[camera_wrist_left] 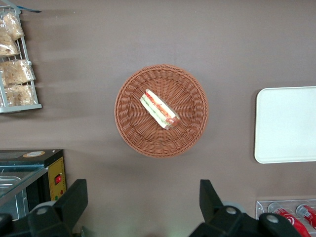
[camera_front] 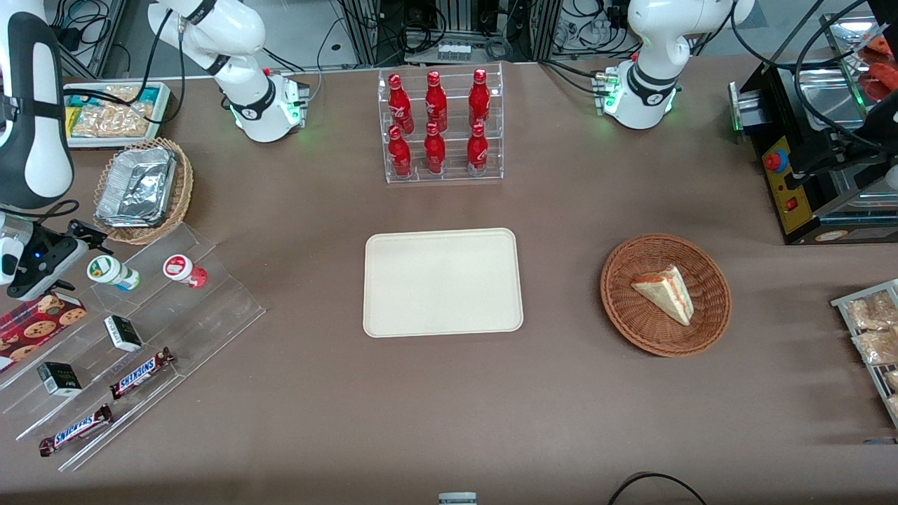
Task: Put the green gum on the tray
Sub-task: 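Lower the right gripper around the green gum tub and close it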
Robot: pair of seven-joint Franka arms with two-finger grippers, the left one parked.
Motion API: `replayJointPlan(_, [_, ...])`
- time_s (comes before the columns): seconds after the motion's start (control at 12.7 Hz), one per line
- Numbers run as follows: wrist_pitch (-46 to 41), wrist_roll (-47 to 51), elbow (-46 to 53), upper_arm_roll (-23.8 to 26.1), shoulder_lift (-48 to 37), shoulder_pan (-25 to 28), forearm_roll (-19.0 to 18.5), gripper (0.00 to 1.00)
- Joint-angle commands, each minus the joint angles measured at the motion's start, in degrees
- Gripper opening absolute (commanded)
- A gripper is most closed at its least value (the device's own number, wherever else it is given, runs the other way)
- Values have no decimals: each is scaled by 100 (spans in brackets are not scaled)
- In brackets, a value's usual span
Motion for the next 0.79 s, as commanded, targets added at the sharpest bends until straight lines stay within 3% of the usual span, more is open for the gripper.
replayJointPlan(0.0, [120,-90,-31,34,91,-85,151,100])
replayJointPlan(0.55, [252,-90,-154,17,223,-85,143,100])
replayJointPlan(0.63, [252,-90,-154,17,232,-85,143,96])
replayJointPlan(0.71, [252,-116,-154,17,232,-94,135,78])
